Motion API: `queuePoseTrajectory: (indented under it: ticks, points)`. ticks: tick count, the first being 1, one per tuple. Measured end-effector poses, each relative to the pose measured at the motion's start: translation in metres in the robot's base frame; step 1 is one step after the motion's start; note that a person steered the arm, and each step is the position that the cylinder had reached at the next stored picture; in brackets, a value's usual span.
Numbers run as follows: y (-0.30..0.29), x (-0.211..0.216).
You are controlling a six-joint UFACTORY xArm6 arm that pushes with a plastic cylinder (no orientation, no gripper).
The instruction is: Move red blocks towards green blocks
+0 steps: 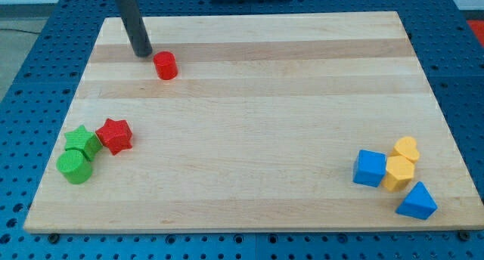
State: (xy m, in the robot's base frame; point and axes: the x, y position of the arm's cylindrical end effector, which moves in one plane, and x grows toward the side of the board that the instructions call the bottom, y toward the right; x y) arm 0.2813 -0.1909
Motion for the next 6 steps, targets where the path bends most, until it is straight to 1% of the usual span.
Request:
queuePoseTrajectory:
  ticks: [1,2,3,4,5,6]
  points:
    - [0.021,0.060]
    - [0.020,0.121]
    - [0.020,0.072]
    - [0.049,0.066]
    - [0.083,0.122]
    - [0.090,0.154]
